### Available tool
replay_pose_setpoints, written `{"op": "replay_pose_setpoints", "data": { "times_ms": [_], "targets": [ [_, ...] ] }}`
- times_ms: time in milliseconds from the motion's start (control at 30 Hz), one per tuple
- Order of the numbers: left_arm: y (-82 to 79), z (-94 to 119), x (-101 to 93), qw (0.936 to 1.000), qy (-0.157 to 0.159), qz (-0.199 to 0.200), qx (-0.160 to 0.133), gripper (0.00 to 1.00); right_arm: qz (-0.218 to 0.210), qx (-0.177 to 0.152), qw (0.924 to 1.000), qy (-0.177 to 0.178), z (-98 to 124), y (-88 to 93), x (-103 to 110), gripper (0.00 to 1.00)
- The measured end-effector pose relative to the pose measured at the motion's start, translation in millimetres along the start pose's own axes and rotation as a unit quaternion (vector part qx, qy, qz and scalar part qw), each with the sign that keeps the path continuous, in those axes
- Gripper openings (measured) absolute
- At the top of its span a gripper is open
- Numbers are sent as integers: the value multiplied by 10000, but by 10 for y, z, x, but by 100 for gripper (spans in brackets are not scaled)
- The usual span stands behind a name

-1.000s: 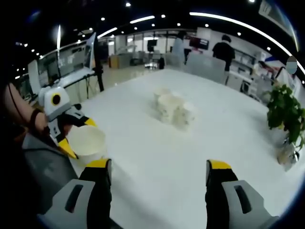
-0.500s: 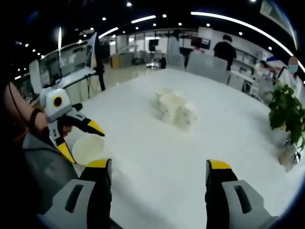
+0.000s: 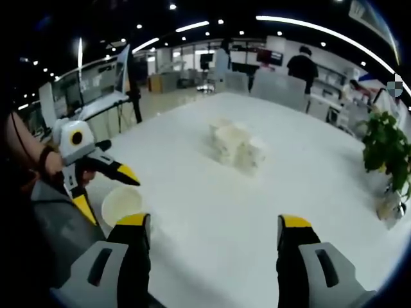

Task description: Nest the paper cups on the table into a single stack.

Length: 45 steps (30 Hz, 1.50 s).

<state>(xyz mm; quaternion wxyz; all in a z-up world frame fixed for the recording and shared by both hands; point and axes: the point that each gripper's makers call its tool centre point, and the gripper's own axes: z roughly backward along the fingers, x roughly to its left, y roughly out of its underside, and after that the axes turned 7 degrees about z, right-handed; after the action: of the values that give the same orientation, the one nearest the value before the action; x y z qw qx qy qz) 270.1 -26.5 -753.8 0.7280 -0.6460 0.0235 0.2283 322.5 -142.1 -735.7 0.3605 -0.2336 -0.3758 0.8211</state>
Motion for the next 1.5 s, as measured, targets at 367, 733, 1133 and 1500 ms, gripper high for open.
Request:
{"op": "replay_pose_setpoints", "data": {
  "times_ms": [367,733,1133,1500],
  "targets": [
    [-431,87,148,9987,-248,-200,-408,61,-104,-56,9999,-27,-27,-9,36,78],
    [-692,352,512,9922,-996,-148,-734,75,-163,-50,9998,-40,-38,19,43,78],
    [-753,678,706,9866,-1412,21,-813,88,-203,-71,9998,-29,-57,11,1,78],
    [-701,931,792,9818,-1776,52,-667,99,-162,-22,9998,-82,-72,33,29,79]
  ]
}}
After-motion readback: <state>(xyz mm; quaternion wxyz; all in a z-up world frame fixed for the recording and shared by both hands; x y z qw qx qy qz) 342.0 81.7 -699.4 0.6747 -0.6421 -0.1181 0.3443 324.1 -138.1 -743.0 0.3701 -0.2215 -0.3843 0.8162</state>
